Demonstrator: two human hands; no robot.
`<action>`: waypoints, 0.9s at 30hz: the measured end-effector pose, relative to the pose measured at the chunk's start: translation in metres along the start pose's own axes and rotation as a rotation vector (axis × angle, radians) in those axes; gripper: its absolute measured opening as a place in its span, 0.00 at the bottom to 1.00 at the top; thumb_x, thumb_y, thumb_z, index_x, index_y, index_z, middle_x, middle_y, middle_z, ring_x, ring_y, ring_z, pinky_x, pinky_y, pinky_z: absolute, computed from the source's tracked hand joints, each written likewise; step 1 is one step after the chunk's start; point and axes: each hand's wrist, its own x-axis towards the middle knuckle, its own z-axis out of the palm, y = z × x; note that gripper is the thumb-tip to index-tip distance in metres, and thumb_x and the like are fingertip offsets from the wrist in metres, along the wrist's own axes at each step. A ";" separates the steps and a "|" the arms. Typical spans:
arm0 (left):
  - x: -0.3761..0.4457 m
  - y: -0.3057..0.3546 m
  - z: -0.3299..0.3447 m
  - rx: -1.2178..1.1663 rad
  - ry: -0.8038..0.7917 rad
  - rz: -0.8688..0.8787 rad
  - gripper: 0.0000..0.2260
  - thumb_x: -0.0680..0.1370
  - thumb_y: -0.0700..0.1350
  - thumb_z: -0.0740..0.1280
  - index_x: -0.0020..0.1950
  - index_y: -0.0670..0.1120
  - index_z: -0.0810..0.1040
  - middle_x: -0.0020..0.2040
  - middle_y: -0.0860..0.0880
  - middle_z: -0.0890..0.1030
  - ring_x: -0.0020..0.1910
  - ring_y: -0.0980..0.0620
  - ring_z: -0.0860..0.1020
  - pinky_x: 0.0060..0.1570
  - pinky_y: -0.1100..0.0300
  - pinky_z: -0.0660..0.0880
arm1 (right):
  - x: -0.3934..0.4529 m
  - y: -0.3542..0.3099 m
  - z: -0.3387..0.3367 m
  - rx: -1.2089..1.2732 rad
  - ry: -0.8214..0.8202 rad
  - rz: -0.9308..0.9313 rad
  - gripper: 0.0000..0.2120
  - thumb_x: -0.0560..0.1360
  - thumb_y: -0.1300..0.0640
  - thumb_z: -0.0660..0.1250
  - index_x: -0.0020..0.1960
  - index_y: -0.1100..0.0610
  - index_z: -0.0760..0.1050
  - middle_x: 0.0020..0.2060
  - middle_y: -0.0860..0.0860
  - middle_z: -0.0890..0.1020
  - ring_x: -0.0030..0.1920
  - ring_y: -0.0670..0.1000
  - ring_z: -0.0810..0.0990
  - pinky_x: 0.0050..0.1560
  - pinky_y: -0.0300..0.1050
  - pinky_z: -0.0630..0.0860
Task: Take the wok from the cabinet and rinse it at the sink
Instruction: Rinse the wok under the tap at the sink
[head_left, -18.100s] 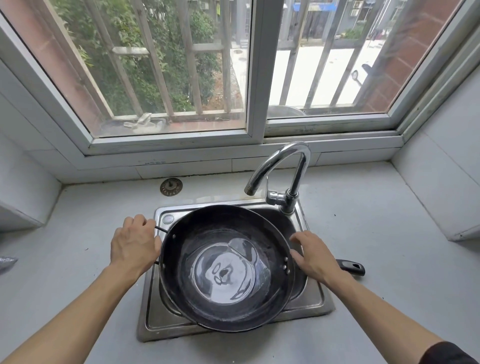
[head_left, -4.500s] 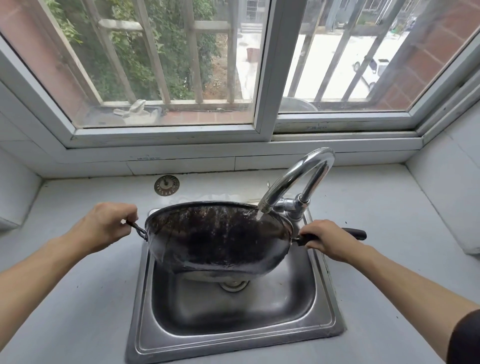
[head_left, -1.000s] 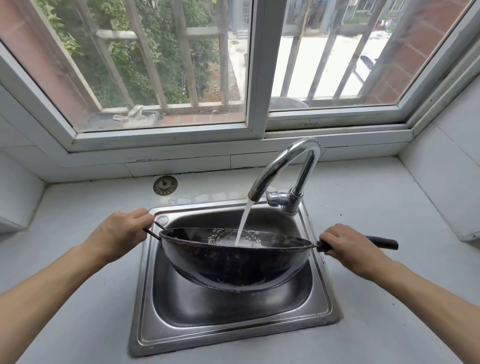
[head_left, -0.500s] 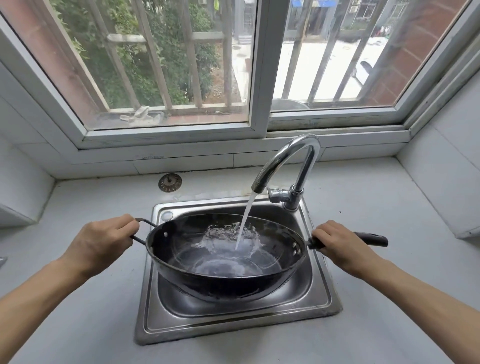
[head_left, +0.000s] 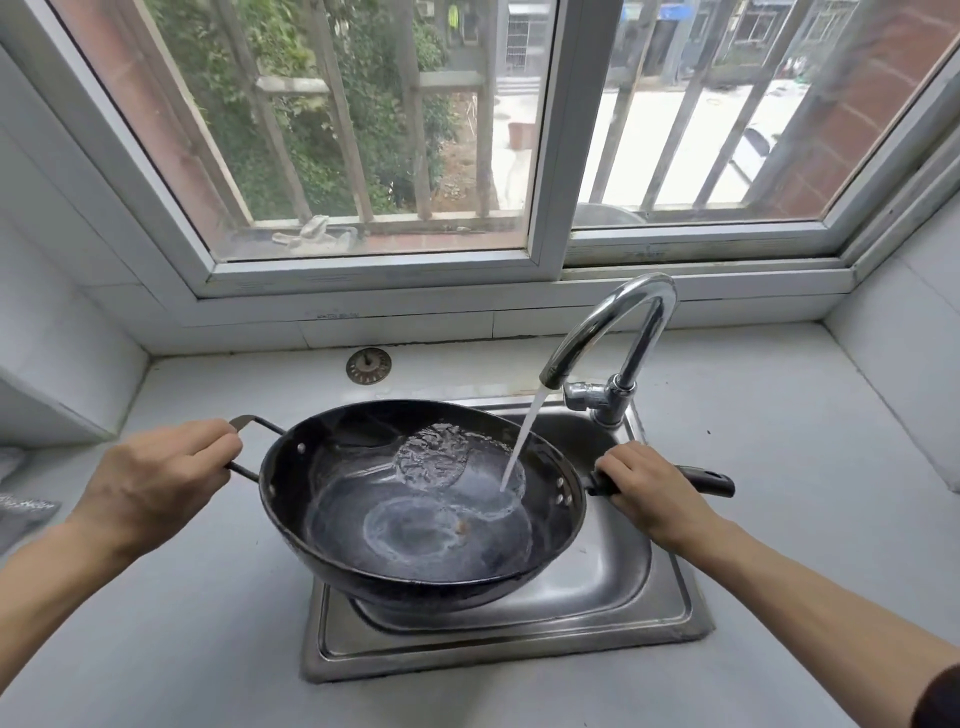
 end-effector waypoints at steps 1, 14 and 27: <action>-0.002 -0.002 -0.002 -0.002 0.005 0.008 0.09 0.75 0.36 0.56 0.37 0.43 0.72 0.39 0.47 0.79 0.30 0.42 0.76 0.27 0.51 0.70 | 0.002 -0.003 0.002 0.004 0.001 0.003 0.13 0.62 0.68 0.72 0.42 0.58 0.73 0.40 0.52 0.77 0.40 0.55 0.74 0.40 0.50 0.75; -0.025 -0.036 -0.010 0.008 0.030 -0.010 0.07 0.76 0.36 0.58 0.39 0.43 0.71 0.42 0.46 0.79 0.30 0.41 0.74 0.30 0.48 0.70 | 0.030 -0.027 0.032 0.091 -0.047 0.035 0.13 0.64 0.67 0.72 0.43 0.57 0.72 0.41 0.51 0.76 0.42 0.55 0.73 0.41 0.50 0.75; -0.021 -0.038 -0.018 -0.030 0.022 0.014 0.07 0.76 0.38 0.59 0.39 0.42 0.74 0.43 0.46 0.81 0.28 0.40 0.74 0.28 0.48 0.72 | 0.019 -0.031 0.033 0.169 -0.092 0.014 0.10 0.67 0.64 0.73 0.45 0.58 0.74 0.43 0.50 0.77 0.44 0.52 0.74 0.43 0.47 0.75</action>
